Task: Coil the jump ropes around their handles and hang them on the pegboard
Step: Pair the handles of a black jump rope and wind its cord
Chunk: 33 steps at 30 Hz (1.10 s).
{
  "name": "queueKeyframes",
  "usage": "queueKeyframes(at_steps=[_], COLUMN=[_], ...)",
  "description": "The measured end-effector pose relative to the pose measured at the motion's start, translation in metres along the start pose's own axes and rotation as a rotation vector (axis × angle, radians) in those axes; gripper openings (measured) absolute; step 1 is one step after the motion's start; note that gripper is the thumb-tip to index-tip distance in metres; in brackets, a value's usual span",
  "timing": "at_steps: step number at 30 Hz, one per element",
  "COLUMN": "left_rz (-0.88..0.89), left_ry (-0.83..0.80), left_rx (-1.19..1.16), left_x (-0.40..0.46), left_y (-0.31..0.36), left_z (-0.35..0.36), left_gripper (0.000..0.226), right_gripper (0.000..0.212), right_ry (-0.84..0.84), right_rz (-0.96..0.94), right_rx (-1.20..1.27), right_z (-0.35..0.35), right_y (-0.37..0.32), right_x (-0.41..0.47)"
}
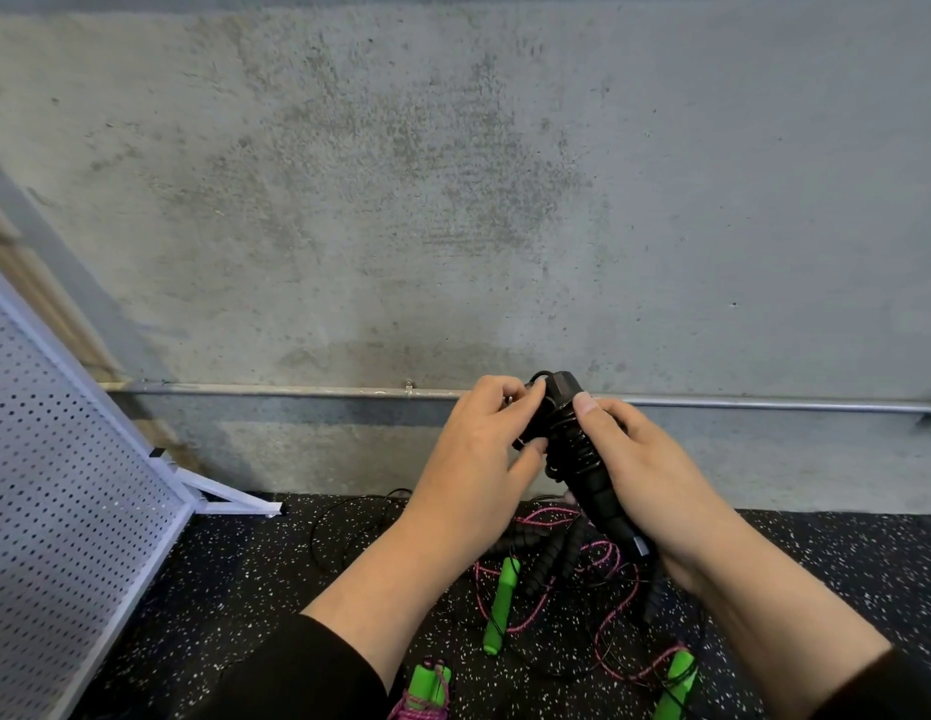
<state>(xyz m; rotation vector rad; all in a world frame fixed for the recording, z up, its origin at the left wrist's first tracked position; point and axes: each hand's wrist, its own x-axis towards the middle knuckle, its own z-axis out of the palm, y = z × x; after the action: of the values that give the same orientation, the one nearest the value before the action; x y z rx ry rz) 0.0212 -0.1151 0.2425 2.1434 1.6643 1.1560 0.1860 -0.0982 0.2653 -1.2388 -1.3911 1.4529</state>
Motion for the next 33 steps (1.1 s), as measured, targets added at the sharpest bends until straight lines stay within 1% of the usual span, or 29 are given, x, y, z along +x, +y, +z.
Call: queueKeyframes(at_steps=[4, 7, 12, 18, 23, 26, 28, 31, 33], left_rz=[0.031, 0.025, 0.013, -0.004, -0.098, -0.139, -0.101, -0.057, -0.103], left_ry=[0.118, 0.151, 0.108, 0.053, 0.004, -0.042, -0.074, -0.01, 0.002], left_rx=[-0.011, -0.005, -0.049, -0.082, -0.171, -0.224, -0.167, -0.106, -0.133], left_x=[-0.001, -0.001, 0.0, 0.002, 0.002, 0.003, 0.003, 0.001, 0.001], left_y=[0.004, 0.006, 0.007, 0.006, 0.008, 0.009, 0.01, 0.009, 0.01], left_z=[0.001, -0.001, -0.004, -0.004, -0.005, -0.009, -0.008, -0.004, -0.003], left_gripper=[0.054, 0.044, 0.033, 0.018, 0.009, 0.006, 0.008, 0.009, 0.011], right_gripper=[0.035, 0.036, 0.039, 0.044, 0.042, 0.043, 0.042, 0.043, 0.045], right_ry=[-0.001, -0.013, -0.006, 0.0, 0.008, 0.011, 0.02, 0.007, -0.006], right_rz=[-0.001, 0.004, 0.049, 0.058, 0.048, 0.039, 0.03, 0.047, 0.065], right_rx=[-0.011, -0.035, -0.029, -0.049, -0.088, -0.095, -0.099, -0.092, -0.095], right_z=[0.0, 0.001, 0.002, 0.001, 0.001, 0.0, -0.001, -0.001, 0.0], right_y=[-0.001, 0.0, 0.001, -0.002, -0.003, -0.005, -0.005, -0.004, -0.005], right_x=[0.001, 0.001, 0.001, 0.001, 0.001, 0.002, 0.002, 0.003, 0.003])
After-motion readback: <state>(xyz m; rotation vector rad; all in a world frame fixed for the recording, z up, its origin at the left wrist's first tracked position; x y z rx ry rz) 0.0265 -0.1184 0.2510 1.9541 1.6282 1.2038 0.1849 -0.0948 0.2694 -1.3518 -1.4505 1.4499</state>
